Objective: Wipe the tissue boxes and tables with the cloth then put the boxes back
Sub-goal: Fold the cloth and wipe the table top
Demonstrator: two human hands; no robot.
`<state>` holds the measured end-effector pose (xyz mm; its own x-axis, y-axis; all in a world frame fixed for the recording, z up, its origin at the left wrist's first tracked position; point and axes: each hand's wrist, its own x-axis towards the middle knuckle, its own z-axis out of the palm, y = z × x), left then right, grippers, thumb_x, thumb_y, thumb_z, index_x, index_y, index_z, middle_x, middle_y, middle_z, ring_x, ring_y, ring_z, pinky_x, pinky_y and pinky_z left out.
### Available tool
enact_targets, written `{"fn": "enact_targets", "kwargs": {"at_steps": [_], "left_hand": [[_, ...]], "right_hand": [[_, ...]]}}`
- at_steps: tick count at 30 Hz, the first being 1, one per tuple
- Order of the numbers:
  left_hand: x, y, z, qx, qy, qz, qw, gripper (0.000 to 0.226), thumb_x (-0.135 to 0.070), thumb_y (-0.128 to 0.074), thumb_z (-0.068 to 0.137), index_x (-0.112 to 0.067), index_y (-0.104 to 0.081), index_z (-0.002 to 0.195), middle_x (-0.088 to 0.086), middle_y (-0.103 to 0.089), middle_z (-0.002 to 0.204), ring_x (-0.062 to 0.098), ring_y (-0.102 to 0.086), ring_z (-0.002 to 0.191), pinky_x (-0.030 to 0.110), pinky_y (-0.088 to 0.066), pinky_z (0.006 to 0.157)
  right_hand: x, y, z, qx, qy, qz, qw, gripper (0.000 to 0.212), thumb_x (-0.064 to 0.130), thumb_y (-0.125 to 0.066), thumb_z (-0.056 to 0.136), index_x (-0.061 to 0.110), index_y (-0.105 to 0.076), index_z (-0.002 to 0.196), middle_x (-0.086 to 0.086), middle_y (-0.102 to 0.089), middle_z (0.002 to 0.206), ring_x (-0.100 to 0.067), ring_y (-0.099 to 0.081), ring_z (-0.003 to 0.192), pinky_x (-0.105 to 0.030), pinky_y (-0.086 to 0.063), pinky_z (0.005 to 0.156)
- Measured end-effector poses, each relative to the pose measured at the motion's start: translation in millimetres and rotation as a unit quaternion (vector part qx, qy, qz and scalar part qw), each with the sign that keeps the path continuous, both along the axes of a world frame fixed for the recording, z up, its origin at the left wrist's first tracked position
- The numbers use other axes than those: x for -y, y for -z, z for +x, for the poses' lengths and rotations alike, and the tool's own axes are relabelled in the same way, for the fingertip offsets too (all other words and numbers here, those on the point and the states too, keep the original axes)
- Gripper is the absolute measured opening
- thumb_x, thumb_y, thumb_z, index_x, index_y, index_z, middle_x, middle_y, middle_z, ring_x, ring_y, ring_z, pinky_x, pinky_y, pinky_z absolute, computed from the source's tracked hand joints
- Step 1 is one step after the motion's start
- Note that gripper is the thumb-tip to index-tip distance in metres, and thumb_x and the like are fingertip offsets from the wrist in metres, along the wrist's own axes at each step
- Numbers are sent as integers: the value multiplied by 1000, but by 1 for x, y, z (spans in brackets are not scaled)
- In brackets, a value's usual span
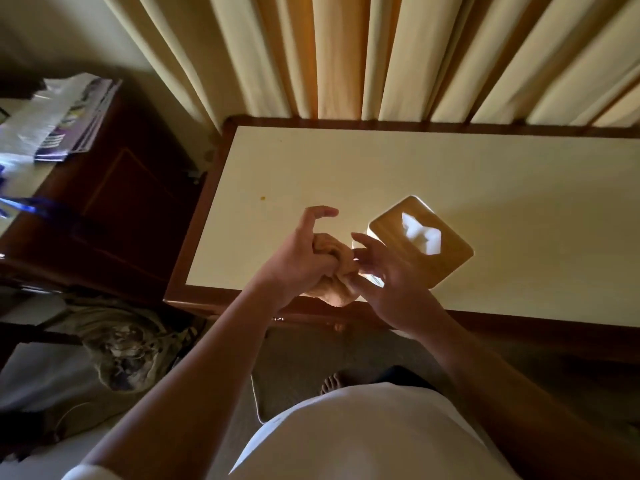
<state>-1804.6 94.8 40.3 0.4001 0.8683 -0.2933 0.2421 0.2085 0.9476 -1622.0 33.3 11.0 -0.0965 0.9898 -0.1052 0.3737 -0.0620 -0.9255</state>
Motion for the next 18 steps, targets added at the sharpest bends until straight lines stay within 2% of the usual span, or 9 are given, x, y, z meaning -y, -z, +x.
{"fn": "enact_targets", "kwargs": {"at_steps": [1, 3, 6, 9, 11, 13, 14, 16, 18], "left_hand": [[-1, 0, -4, -15, -3, 7, 1000, 79, 17, -61, 78, -23, -41, 144, 18, -75, 93, 34, -75, 89, 55, -63, 86], [-1, 2, -11, -31, -15, 17, 999, 78, 18, -60, 80, -25, -43, 144, 17, -75, 97, 33, -75, 93, 56, -62, 90], [5, 2, -17, -72, -31, 54, 995, 77, 12, -64, 81, -30, -45, 143, 11, -70, 104, 24, -72, 93, 45, -64, 83], [9, 3, -22, -94, -33, 64, 993, 77, 10, -65, 82, -33, -45, 143, 5, -66, 101, 17, -66, 87, 37, -61, 72], [10, 6, -26, -93, -39, 61, 993, 76, 11, -63, 84, -32, -45, 143, 5, -68, 98, 15, -66, 85, 32, -59, 66], [10, 11, -30, -88, -57, 65, 992, 75, 11, -61, 84, -32, -46, 143, 6, -72, 102, 18, -70, 89, 33, -60, 68], [10, 12, -31, -84, -67, 64, 992, 73, 11, -61, 85, -32, -46, 143, 6, -73, 105, 19, -72, 92, 35, -63, 71], [10, 15, -31, -86, -84, 61, 991, 69, 8, -63, 89, -33, -46, 142, 6, -74, 109, 20, -72, 96, 39, -65, 76], [11, 17, -30, -97, -102, 51, 989, 64, 3, -67, 91, -33, -47, 141, 7, -72, 110, 24, -72, 96, 45, -65, 79]], "right_hand": [[0, 1, -2, 8, -6, 5, 1000, 67, 41, -74, 90, 23, -49, 150, 18, -67, 124, -3, -68, 113, -27, -57, 98], [-2, 3, -4, 8, -8, -3, 1000, 63, 39, -75, 91, 22, -52, 147, 16, -71, 114, -2, -71, 102, -25, -60, 90], [-5, 4, -10, 2, -17, -31, 999, 53, 39, -75, 93, 24, -59, 140, 13, -74, 104, -1, -72, 94, -21, -57, 81], [-4, 5, -17, -1, -38, -44, 998, 44, 42, -76, 92, 29, -63, 131, 12, -75, 98, -4, -74, 90, -25, -59, 80], [-4, 10, -18, -3, -29, -45, 999, 29, 41, -76, 92, 31, -66, 118, 13, -74, 92, -4, -73, 85, -24, -58, 75], [-6, 13, -18, 16, -11, -33, 999, 13, 39, -76, 93, 34, -65, 97, 16, -71, 82, -2, -68, 76, -17, -52, 68], [-7, 14, -18, 30, -9, -24, 999, 14, 39, -75, 93, 34, -63, 90, 14, -69, 80, -3, -66, 75, -16, -49, 67], [-9, 18, -18, 48, -14, -7, 999, 17, 38, -75, 93, 31, -61, 87, 11, -66, 86, -4, -65, 81, -15, -49, 69], [-12, 18, -20, 51, -17, 11, 999, 16, 38, -75, 92, 27, -63, 92, 10, -63, 99, -4, -63, 91, -17, -53, 75]]}}
